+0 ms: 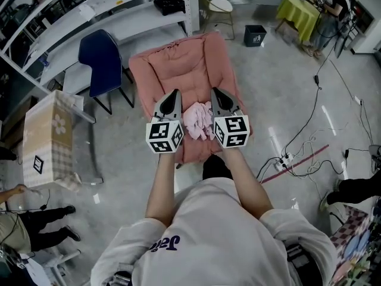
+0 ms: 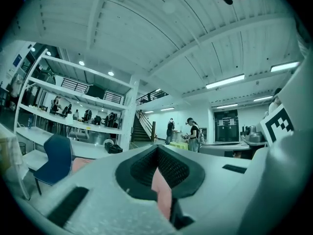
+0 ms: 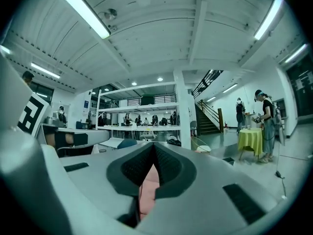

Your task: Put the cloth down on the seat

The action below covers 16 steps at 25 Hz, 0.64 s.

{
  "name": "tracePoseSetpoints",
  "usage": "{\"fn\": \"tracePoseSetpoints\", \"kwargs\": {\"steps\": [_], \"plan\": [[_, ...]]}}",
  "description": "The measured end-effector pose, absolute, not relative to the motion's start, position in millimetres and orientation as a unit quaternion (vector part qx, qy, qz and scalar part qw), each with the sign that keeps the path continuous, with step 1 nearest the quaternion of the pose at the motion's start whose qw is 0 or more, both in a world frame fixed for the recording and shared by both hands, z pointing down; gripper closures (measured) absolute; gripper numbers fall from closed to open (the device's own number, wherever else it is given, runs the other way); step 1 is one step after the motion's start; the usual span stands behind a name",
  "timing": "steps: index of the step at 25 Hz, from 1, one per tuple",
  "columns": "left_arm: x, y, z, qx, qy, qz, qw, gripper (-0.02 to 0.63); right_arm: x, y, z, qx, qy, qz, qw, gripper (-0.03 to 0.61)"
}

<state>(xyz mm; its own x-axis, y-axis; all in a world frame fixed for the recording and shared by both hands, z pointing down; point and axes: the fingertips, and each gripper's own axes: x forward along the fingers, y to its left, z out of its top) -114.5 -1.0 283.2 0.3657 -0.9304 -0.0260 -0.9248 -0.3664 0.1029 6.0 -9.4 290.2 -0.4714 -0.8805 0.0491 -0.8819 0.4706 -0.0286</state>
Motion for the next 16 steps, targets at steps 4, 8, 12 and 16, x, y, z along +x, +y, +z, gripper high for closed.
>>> {"fn": "tracePoseSetpoints", "kwargs": {"steps": [4, 8, 12, 16], "plan": [[-109.1, -1.4, 273.6, 0.832, -0.551, -0.049, 0.026, 0.598, 11.3, -8.4, 285.0, 0.524, -0.851, 0.018, 0.015, 0.565], [-110.8, -6.5, 265.7, 0.834, -0.549, -0.051, 0.020, 0.598, 14.0, -10.7, 276.1, 0.533, -0.846, 0.010, 0.015, 0.565], [-108.4, -8.4, 266.6, 0.836, -0.545, -0.049, 0.020, 0.598, 14.7, -12.4, 275.8, 0.534, -0.845, 0.013, 0.015, 0.565], [-109.4, -6.4, 272.1, 0.836, -0.546, -0.048, 0.023, 0.598, 8.8, -7.9, 278.8, 0.526, -0.850, 0.012, 0.018, 0.565]]}}
